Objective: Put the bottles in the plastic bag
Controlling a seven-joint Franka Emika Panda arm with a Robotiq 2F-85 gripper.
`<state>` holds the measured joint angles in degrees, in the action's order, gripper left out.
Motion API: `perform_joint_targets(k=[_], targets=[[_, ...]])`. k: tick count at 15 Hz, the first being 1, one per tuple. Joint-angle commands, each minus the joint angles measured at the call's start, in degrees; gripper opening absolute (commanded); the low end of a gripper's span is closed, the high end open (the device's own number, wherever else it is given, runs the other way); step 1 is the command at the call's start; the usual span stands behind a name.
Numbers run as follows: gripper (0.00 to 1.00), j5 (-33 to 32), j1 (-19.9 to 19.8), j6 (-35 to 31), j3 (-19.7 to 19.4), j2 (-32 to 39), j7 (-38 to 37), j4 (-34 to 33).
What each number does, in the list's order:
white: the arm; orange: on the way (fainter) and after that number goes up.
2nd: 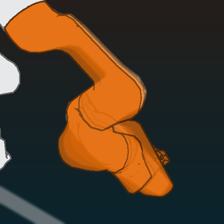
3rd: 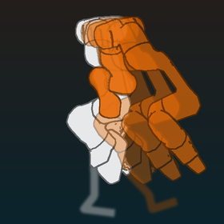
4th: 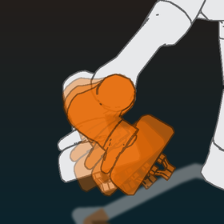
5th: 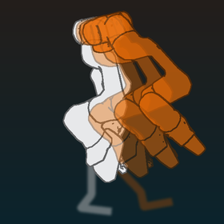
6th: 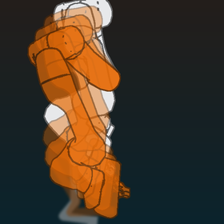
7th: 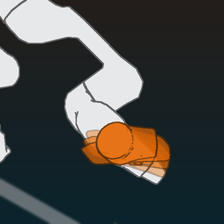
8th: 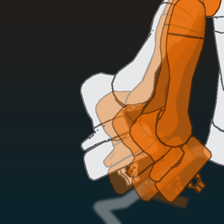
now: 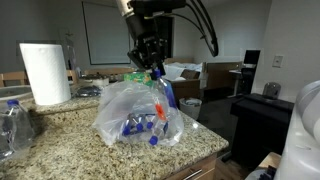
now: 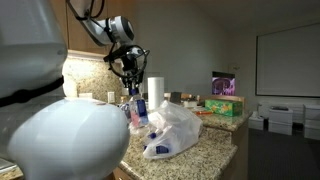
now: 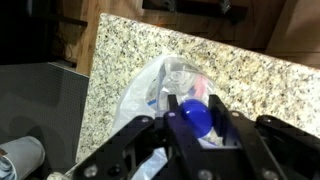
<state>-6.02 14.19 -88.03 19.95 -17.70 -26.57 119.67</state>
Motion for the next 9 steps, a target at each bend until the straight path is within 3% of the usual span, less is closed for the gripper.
perform_joint_targets(k=[1, 7, 9], targets=[[0.11, 1.78, 1.49, -4.03, 1.79, 1.87, 0.64, 3.05], [0.11, -3.16, 1.14, -24.55, 3.21, 4.8, -5.09, 9.34], [0.11, -9.11, 0.74, -33.22, 3.74, 4.68, -8.59, 12.52]])
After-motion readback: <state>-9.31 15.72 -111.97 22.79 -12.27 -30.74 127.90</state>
